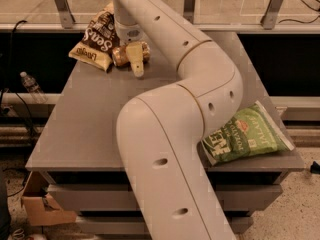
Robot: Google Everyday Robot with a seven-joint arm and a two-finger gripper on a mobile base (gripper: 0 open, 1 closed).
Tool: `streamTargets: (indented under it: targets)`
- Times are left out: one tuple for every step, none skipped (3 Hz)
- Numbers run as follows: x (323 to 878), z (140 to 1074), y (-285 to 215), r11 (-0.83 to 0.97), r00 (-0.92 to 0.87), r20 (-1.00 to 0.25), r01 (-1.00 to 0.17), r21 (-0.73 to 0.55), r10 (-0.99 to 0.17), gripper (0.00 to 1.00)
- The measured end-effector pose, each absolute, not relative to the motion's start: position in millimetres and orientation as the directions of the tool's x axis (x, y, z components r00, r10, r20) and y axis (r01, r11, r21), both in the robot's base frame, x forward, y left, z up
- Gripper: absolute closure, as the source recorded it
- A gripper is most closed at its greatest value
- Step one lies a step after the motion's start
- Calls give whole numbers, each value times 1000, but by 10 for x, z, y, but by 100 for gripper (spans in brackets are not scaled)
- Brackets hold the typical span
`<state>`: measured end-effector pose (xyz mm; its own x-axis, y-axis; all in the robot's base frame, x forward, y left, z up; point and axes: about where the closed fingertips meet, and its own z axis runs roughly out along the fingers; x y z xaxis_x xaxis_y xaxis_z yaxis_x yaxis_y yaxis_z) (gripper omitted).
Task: Move orange can near brown chip bag
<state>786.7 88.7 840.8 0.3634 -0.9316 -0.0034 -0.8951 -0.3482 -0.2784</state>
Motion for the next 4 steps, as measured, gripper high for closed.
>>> streamTargets:
  targets:
    - [7867, 8408, 887, -348, 363, -3, -895, -278, -932, 0]
    - [7889, 8451, 829, -333, 354, -18, -895, -298, -935, 0]
    - [7880, 8640, 582, -281, 306, -21, -897, -340, -952, 0]
    - [7796, 8778, 179, -199, 223, -25, -911, -362, -975, 0]
